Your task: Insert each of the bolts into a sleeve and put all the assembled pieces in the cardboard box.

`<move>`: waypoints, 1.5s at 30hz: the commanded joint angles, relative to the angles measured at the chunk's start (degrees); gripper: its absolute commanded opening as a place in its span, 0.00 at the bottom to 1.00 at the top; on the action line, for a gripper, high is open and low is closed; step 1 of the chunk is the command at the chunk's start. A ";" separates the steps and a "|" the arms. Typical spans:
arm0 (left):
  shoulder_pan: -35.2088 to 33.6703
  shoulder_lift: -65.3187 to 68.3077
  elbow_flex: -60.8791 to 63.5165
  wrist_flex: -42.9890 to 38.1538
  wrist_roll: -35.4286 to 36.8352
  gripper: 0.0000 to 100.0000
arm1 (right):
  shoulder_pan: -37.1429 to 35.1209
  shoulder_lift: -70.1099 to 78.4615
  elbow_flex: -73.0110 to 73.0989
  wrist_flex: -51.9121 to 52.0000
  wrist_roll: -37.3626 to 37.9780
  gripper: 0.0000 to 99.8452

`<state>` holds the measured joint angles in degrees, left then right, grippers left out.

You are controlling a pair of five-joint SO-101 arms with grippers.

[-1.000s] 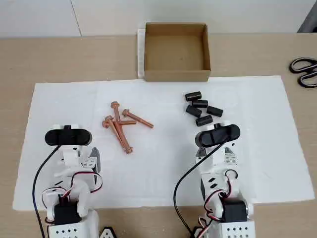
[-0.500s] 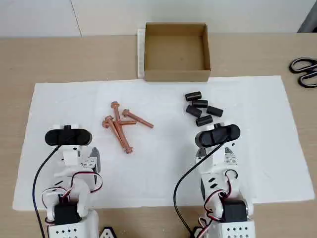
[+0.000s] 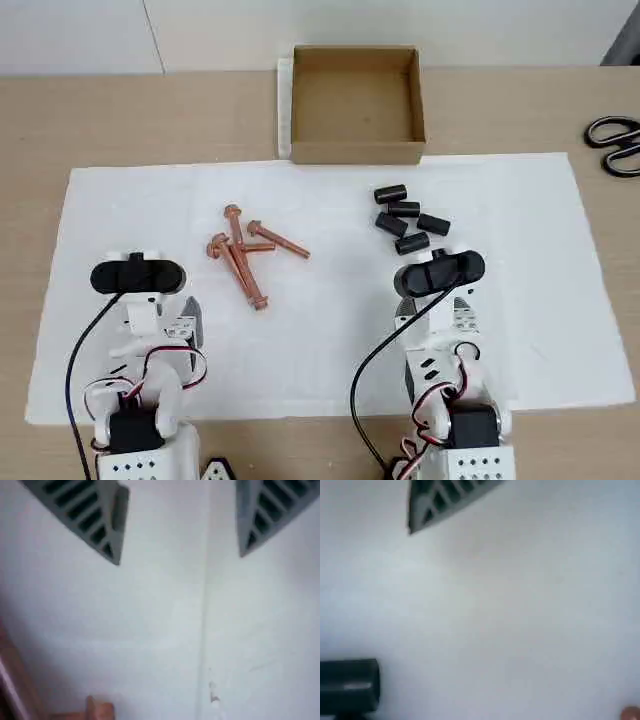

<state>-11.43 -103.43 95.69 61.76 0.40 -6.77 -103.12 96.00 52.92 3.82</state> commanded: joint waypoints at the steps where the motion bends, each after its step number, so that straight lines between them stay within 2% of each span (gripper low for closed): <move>1: -0.09 -0.70 -1.98 -2.37 0.18 0.15 | 0.66 -0.84 0.18 -0.04 0.62 0.17; 4: -0.26 -0.70 -2.95 -0.97 0.00 0.15 | 1.71 -0.84 -3.43 1.19 1.32 0.17; 8: -0.70 -0.62 -8.66 2.90 0.00 0.15 | 2.59 -0.57 -11.34 2.95 7.12 0.17; 14: -9.14 -0.62 -13.14 3.43 -2.11 0.15 | 2.68 -0.31 -23.21 9.10 9.58 0.17; 18: -11.52 -0.26 -19.12 3.78 -5.27 0.15 | 2.68 -0.22 -29.63 9.98 9.58 0.17; 21: -12.04 4.92 -26.86 5.45 -6.33 0.15 | 2.68 0.22 -31.21 9.71 9.76 0.17; 24: -12.04 16.62 -36.62 7.74 -6.24 0.15 | 2.68 3.65 -32.53 9.36 11.60 0.17; 30: -11.69 44.13 -55.34 13.27 -6.15 0.15 | 2.68 22.64 -43.96 10.59 12.13 0.17; 34: -11.69 56.88 -63.69 17.76 -5.19 0.15 | 2.42 42.95 -54.33 18.51 14.95 0.17; 41: -11.69 66.02 -65.27 18.29 -2.64 0.15 | 2.51 71.60 -77.36 34.86 16.18 0.17; 43: -11.60 66.81 -65.27 18.29 -2.64 0.15 | 2.51 75.65 -81.41 36.18 15.91 0.17; 45: -11.34 67.43 -65.19 18.29 -2.64 0.15 | 2.42 78.64 -83.60 35.82 12.31 0.17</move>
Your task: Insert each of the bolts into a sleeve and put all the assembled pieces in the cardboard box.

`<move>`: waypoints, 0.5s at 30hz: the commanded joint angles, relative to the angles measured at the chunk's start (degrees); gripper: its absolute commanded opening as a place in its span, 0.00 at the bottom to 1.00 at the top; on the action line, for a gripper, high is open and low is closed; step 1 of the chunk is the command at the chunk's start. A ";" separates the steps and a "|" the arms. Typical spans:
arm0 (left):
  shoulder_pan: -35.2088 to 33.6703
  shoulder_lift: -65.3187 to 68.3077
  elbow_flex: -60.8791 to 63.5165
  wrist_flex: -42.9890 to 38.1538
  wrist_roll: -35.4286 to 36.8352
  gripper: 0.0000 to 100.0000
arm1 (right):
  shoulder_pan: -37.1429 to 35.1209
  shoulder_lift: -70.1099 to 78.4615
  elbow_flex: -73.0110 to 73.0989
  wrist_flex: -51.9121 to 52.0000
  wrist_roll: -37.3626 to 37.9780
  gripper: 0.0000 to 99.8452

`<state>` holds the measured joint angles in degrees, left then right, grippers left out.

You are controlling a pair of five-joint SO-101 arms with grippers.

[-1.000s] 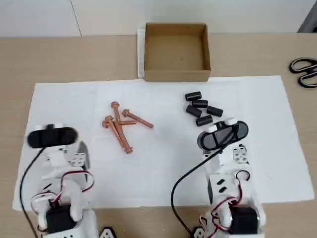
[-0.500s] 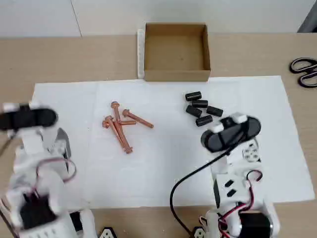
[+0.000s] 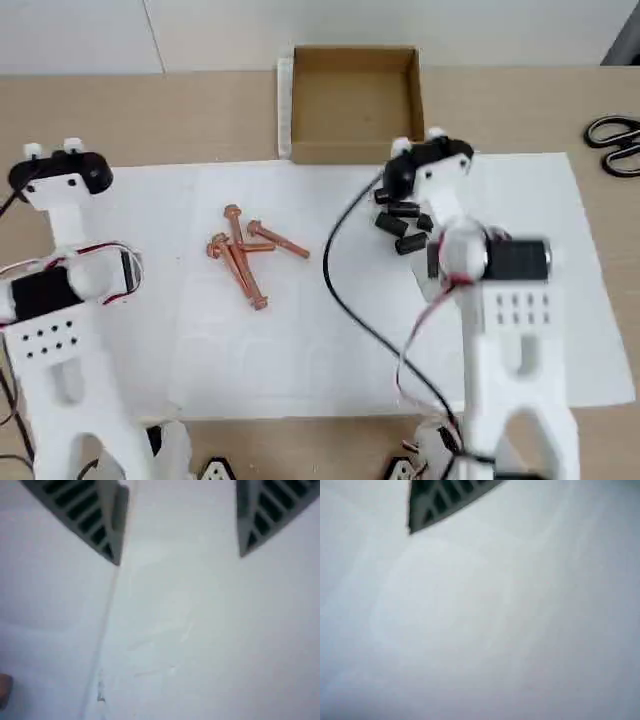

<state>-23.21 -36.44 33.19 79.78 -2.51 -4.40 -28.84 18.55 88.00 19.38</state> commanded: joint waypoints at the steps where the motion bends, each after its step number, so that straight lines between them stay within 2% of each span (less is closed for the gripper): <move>1: 0.97 0.62 -2.59 0.53 0.26 0.15 | -0.04 5.76 -6.86 -0.04 -6.07 0.17; 4: 3.60 0.35 0.04 0.35 0.18 0.15 | 0.22 9.89 -9.05 -2.68 -13.89 0.17; 7: 6.33 0.35 2.59 0.26 0.26 0.15 | 0.22 14.37 -10.73 -3.91 -12.04 0.17; 10: 7.30 0.35 4.26 0.00 0.35 0.15 | 0.31 19.65 -12.84 -3.12 -5.01 0.17; 13: 6.42 0.26 5.85 -1.58 0.88 0.15 | 0.40 26.33 -17.93 3.03 8.00 0.17; 15: 5.54 0.26 6.73 -2.81 3.69 0.15 | 2.07 30.55 -23.56 6.37 14.24 0.17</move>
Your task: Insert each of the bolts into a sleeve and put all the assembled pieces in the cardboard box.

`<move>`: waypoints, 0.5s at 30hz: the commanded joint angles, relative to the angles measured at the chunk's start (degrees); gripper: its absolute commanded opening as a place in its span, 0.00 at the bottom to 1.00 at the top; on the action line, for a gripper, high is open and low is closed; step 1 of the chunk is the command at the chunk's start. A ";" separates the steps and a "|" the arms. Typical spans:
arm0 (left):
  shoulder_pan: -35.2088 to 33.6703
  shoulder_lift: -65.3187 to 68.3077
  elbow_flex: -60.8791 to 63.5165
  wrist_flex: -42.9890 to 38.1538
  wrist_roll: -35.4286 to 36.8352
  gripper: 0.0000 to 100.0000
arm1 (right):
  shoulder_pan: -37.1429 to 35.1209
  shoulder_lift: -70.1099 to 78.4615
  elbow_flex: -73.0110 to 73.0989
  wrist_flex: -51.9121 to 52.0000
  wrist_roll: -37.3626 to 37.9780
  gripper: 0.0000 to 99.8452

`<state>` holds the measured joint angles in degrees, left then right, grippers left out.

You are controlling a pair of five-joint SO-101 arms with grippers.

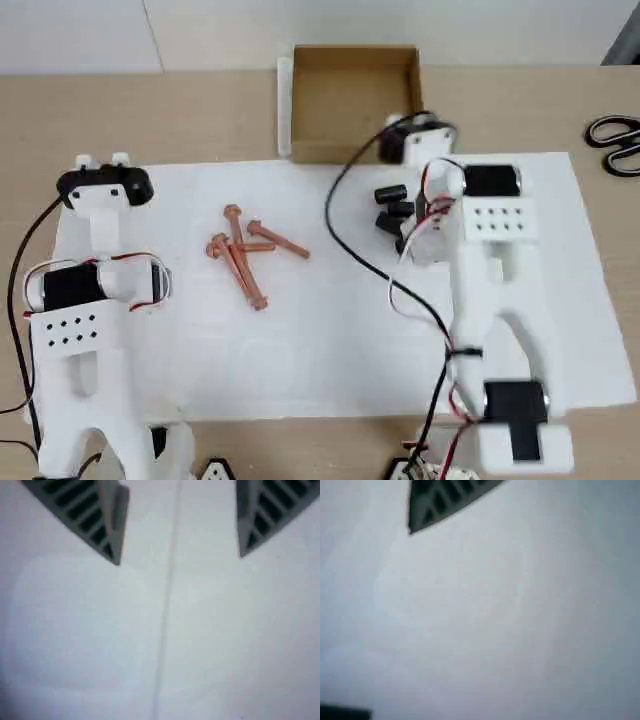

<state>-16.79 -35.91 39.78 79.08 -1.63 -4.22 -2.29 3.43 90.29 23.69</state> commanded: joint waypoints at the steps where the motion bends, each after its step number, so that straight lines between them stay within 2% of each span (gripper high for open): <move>1: -1.41 -0.26 0.48 -2.73 4.40 0.15 | 3.21 5.93 -12.22 4.88 11.87 0.17; 4: -2.46 -0.26 0.84 -3.52 6.42 0.15 | 7.87 10.15 -22.07 6.73 15.65 0.17; 9: -2.73 -0.26 0.84 -3.52 6.51 0.15 | 11.91 10.07 -26.37 6.64 22.42 0.17; 15: -2.64 -0.26 0.84 -3.52 6.59 0.15 | 8.75 12.44 -26.46 4.44 26.11 0.17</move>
<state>-19.25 -35.91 40.75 76.62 4.35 6.42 9.41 -20.13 95.38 46.81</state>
